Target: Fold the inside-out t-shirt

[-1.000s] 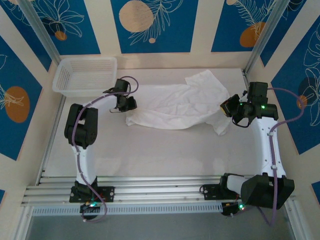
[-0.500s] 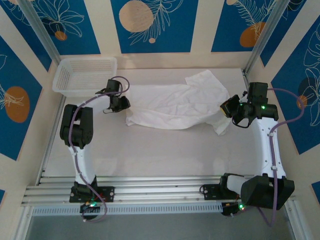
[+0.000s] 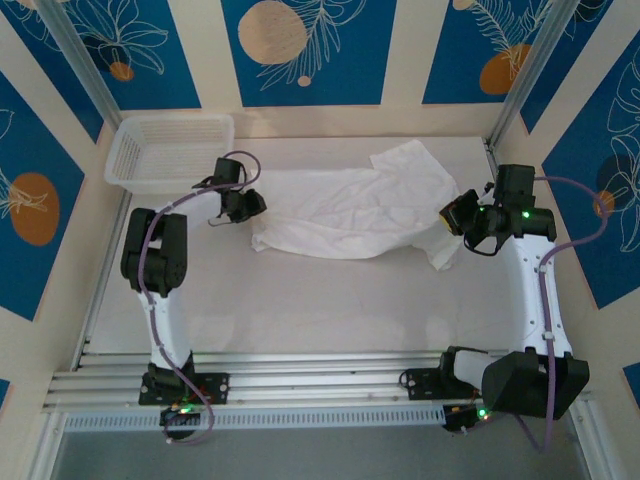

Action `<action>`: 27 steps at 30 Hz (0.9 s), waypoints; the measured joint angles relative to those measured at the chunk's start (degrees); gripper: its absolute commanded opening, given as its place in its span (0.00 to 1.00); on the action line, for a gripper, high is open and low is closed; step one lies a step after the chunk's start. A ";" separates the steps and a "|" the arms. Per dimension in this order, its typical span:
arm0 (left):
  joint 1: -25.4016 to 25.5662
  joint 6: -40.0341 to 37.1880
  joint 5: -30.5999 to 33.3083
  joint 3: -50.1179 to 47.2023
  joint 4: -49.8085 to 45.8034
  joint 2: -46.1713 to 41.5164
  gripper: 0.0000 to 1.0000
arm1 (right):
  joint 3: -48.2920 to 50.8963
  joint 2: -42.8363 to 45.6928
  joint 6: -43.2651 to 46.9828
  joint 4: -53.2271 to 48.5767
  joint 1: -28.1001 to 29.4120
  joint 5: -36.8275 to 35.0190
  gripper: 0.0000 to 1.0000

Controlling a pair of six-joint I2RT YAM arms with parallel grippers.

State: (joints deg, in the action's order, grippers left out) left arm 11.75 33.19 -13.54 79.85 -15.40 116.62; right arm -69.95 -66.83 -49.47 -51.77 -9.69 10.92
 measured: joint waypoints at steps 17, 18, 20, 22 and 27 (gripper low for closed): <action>-0.02 2.75 -2.45 -2.05 1.66 -1.79 0.00 | -1.75 0.00 -0.42 -1.25 0.31 -0.50 0.00; -0.15 2.73 -2.29 -2.05 1.18 -3.19 0.00 | -2.47 0.04 -0.50 -1.49 0.33 -0.68 0.00; -0.52 2.67 -1.66 -2.03 0.11 -7.80 0.00 | -4.46 0.50 -0.96 -1.64 0.31 -1.40 0.00; -1.20 2.27 -1.01 -1.51 -1.22 -13.03 0.00 | -6.91 1.01 -1.33 -1.92 0.26 -2.03 0.00; -4.02 -0.24 1.09 4.02 -3.96 -24.20 0.00 | -14.82 1.16 -1.55 -1.77 0.15 -2.58 0.00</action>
State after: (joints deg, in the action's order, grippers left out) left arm 7.73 32.95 -12.45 83.88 -19.35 92.42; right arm -84.77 -65.67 -51.03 -53.54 -9.54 8.34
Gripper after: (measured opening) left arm 0.044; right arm 0.065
